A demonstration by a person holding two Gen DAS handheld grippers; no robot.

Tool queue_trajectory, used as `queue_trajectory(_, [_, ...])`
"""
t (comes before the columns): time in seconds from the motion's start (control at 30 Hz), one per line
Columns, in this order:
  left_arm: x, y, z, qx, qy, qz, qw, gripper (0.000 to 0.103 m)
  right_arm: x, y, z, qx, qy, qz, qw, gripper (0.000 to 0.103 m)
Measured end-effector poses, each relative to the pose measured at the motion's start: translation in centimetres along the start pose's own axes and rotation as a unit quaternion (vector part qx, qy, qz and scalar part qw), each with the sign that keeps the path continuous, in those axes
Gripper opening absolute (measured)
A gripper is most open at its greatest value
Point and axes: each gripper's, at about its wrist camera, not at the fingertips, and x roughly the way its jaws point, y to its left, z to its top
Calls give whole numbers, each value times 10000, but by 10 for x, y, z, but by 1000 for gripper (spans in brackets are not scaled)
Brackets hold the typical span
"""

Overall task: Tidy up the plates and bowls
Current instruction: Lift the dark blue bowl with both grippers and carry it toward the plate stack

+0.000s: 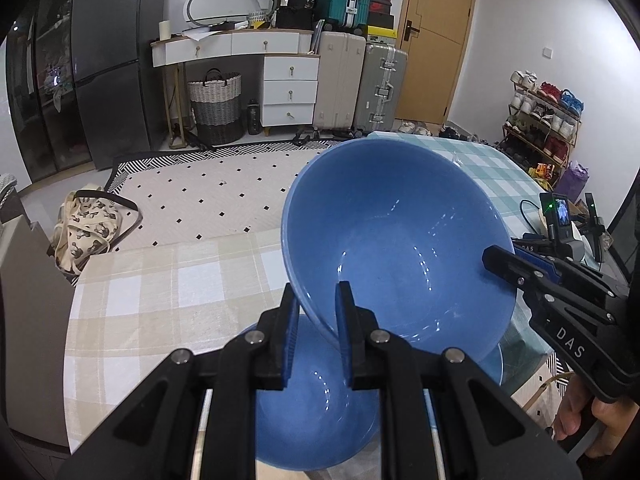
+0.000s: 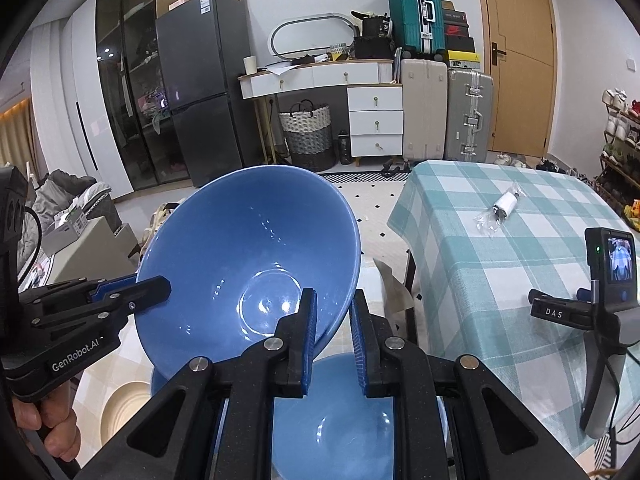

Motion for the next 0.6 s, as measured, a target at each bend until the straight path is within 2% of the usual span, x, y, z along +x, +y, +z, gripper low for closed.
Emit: queue_trajectory(0.6, [-27, 20, -23, -111, -78, 149, 9998, 16, -11, 36, -9, -398, 40, 198, 9990, 17])
